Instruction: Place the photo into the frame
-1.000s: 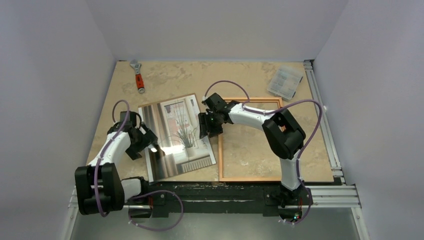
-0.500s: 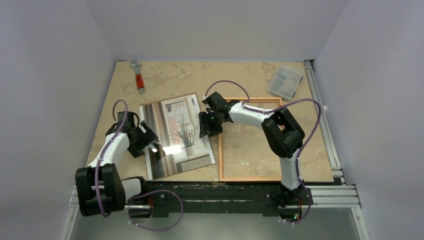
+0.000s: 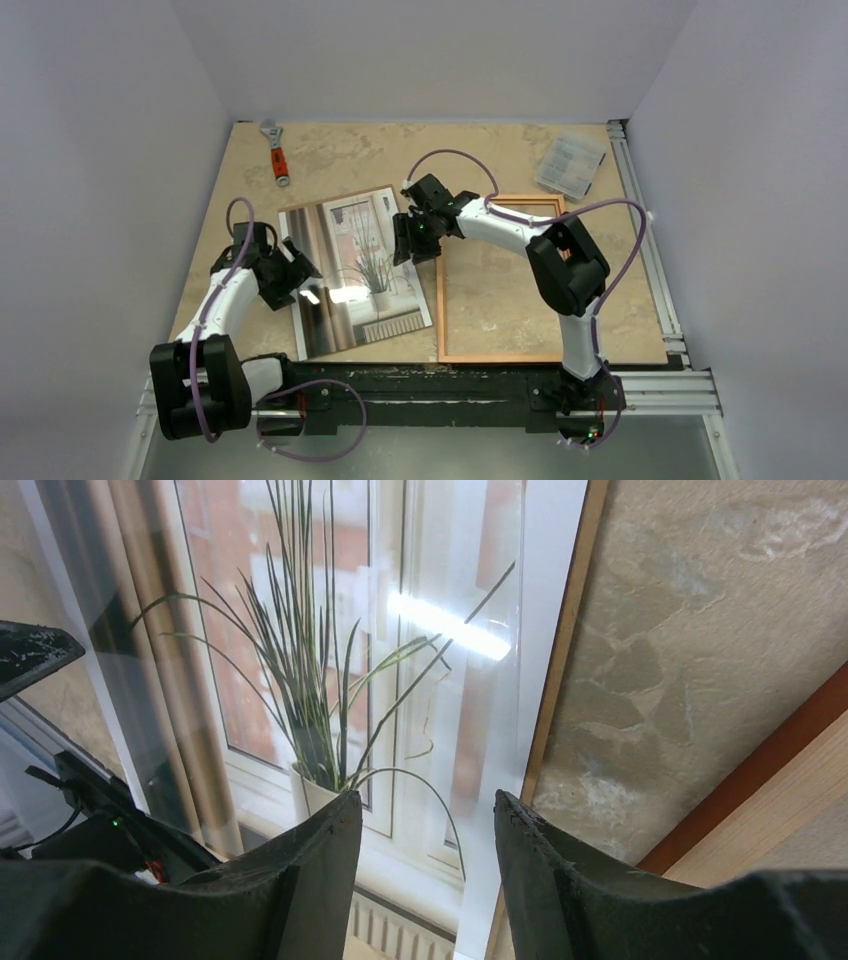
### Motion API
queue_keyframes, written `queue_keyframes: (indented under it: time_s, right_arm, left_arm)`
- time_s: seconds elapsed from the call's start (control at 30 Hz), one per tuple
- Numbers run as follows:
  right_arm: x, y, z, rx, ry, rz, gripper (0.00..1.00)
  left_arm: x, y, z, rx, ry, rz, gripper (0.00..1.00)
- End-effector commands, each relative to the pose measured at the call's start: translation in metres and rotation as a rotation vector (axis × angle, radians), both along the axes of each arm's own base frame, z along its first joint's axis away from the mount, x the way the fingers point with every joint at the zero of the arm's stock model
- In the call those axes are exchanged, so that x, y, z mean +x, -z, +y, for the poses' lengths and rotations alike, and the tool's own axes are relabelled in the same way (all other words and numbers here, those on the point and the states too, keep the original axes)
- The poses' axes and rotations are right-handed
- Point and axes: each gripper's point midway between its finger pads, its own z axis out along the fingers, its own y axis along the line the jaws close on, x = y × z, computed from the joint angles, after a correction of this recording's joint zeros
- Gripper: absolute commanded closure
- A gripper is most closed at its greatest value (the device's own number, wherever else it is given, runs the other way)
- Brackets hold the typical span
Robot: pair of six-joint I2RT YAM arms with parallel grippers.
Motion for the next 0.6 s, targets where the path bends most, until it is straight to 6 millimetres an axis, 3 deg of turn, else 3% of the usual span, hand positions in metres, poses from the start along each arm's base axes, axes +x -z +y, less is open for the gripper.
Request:
queue_keyframes:
  time_s: [0.0,0.3,0.57]
  right_arm:
    - [-0.003,-0.027,0.001,0.080,0.001,-0.005,0.50]
    - [-0.019,-0.040,0.009,0.214,-0.015,0.058,0.51]
    - [0.003,-0.002,-0.028,-0.011,0.091,-0.004,0.50]
  left_arm:
    - [0.002,0.006,-0.002,-0.003,0.040,-0.008,0.19]
    - [0.001,0.016,-0.006,-0.026,0.052,0.008,0.20]
    - [-0.003,0.023,-0.003,-0.008,0.045,0.034,0.20]
